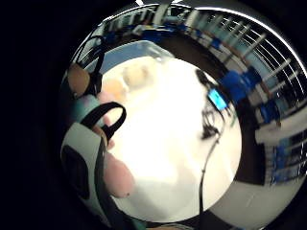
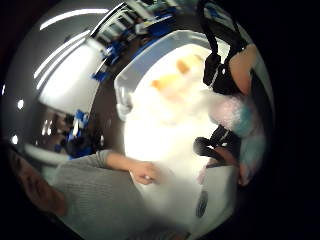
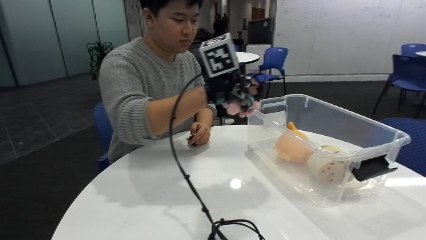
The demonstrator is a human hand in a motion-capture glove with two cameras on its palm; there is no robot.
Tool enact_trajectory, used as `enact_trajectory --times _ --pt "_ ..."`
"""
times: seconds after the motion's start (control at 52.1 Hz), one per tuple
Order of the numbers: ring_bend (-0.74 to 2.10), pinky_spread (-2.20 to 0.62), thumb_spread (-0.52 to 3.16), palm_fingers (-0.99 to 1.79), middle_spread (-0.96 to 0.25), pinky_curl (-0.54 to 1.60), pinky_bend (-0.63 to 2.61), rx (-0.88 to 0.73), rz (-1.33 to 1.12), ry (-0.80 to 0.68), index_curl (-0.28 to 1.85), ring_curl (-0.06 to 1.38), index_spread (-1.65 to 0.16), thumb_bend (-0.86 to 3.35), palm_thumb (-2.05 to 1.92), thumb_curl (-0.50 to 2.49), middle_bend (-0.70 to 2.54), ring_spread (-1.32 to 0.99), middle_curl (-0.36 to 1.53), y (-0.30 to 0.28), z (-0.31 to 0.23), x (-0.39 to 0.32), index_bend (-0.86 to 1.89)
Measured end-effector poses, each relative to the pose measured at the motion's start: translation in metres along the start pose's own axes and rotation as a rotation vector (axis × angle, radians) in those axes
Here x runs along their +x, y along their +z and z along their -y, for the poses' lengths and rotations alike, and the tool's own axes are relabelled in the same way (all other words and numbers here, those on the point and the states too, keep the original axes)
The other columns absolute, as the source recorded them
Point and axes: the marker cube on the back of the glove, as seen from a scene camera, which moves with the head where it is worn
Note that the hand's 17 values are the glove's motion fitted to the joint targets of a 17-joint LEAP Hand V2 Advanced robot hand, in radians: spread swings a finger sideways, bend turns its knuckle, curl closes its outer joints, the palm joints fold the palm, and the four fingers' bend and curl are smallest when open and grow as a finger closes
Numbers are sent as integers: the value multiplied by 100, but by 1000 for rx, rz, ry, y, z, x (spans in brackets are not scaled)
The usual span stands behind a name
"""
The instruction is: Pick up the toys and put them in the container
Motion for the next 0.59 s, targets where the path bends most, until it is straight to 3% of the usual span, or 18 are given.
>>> enact_trajectory --times 0.058,0.211,0.326,0.499,0.595 --pt "65 -41 93 80 -31 34 106 11 184 86 77 56 -46 13 72 108 27 -49 62 16 58 -65 18" --pt "61 -42 89 77 -32 35 106 -41 118 -66 80 57 -47 12 72 111 23 -49 64 84 166 -155 18" --pt "60 -42 87 76 -33 35 106 -111 114 -124 81 57 -47 11 73 114 20 -50 66 116 198 -169 17" --pt "57 -41 87 69 -34 36 109 -206 122 -77 82 58 -48 10 73 117 18 -49 68 143 207 -161 16" --pt "59 -33 100 46 -33 40 121 -241 129 -71 78 59 -46 7 64 112 18 -46 68 143 205 -159 4"
